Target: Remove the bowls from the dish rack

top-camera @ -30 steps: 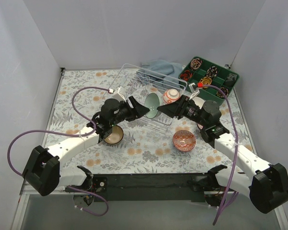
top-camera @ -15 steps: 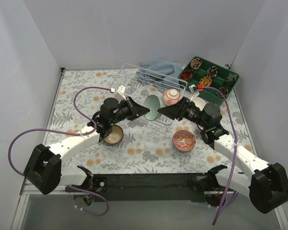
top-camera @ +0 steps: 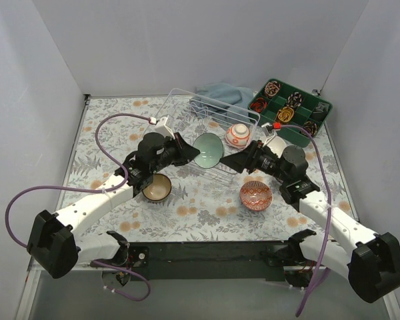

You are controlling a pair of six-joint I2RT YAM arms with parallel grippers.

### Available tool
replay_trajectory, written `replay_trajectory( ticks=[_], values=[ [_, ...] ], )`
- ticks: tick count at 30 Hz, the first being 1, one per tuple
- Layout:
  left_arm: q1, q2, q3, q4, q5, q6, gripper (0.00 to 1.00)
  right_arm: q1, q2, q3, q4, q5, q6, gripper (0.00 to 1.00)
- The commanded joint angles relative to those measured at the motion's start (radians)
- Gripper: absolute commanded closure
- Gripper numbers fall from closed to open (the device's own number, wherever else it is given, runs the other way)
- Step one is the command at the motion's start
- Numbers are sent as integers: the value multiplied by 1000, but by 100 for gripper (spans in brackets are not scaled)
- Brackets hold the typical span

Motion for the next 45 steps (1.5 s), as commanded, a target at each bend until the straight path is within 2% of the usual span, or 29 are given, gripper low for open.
replay_trajectory(
  ticks=[1, 9, 14, 21, 25, 30, 33, 34, 36, 37, 39, 40, 41, 44, 45],
  values=[
    [11, -40, 85, -177, -200, 202, 100, -1, -52, 49, -152, 54, -148, 13],
    [9, -43, 143, -304, -303, 367, 100, 44, -51, 194, -462, 188, -315, 12],
    [-17, -40, 145, -332, -344, 404, 100, 189, 39, 369, -675, 471, -415, 13],
    [-50, -74, 123, -350, -378, 416, 100, 338, 227, 561, -801, 712, -462, 21],
    [-57, -97, 108, -350, -378, 418, 100, 384, 346, 642, -832, 746, -478, 26],
    [-57, -117, 92, -350, -358, 413, 100, 429, 441, 734, -877, 808, -501, 40],
    [-57, -121, 88, -349, -360, 411, 100, 450, 486, 763, -898, 826, -515, 53],
    [-57, -124, 86, -350, -363, 414, 100, 455, 503, 780, -912, 831, -519, 62],
    [-57, -127, 82, -350, -366, 416, 100, 465, 514, 791, -921, 840, -527, 72],
    [-57, -130, 77, -350, -363, 416, 100, 467, 518, 797, -923, 843, -529, 82],
    [-57, -130, 76, -350, -358, 416, 100, 473, 521, 802, -936, 861, -535, 90],
    [-57, -135, 74, -350, -358, 415, 100, 475, 523, 803, -939, 867, -536, 97],
    [-57, -138, 72, -349, -358, 413, 100, 475, 523, 806, -952, 871, -536, 99],
    [-55, -153, 66, -338, -375, 411, 79, 475, 515, 813, -972, 878, -538, 99],
    [-52, -159, 63, -335, -378, 411, 60, 475, 512, 813, -993, 883, -539, 99]
  ],
)
